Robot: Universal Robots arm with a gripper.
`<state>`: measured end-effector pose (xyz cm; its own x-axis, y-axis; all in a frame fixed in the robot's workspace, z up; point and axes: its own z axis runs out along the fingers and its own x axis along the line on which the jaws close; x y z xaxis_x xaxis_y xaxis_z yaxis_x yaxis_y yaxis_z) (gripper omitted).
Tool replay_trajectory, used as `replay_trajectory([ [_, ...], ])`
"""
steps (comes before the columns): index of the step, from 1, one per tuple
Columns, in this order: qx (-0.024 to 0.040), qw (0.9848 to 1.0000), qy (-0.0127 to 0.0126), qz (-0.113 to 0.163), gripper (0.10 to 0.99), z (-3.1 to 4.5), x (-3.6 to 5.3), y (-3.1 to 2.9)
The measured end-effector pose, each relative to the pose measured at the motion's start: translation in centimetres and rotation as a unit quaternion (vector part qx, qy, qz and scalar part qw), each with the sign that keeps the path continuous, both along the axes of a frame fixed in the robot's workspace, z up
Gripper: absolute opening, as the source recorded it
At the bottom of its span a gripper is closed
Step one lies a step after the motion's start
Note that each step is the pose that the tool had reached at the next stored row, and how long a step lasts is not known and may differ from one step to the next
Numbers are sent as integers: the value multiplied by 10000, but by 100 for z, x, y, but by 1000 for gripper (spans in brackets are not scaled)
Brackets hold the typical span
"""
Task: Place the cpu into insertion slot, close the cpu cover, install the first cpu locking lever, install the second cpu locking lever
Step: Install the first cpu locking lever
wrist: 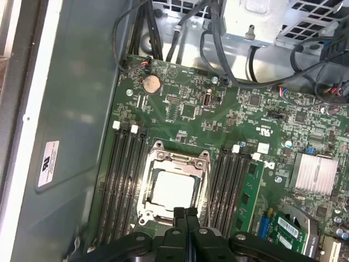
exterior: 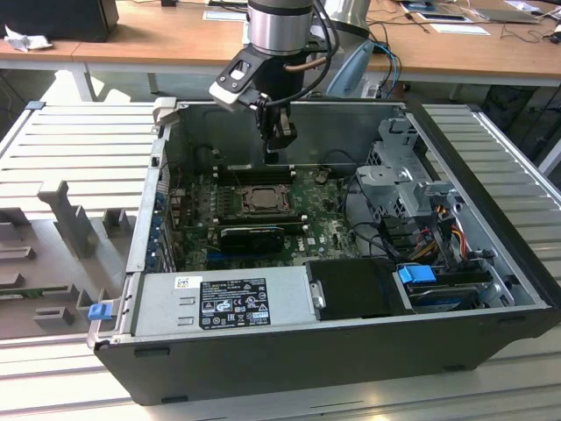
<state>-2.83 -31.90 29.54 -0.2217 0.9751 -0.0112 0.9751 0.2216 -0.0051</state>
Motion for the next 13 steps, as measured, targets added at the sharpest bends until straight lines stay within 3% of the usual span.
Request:
replay_trajectory([
  [7,0,9995,0,318,106,0,0,0],
  [13,0,9979,0,641,106,0,0,0],
])
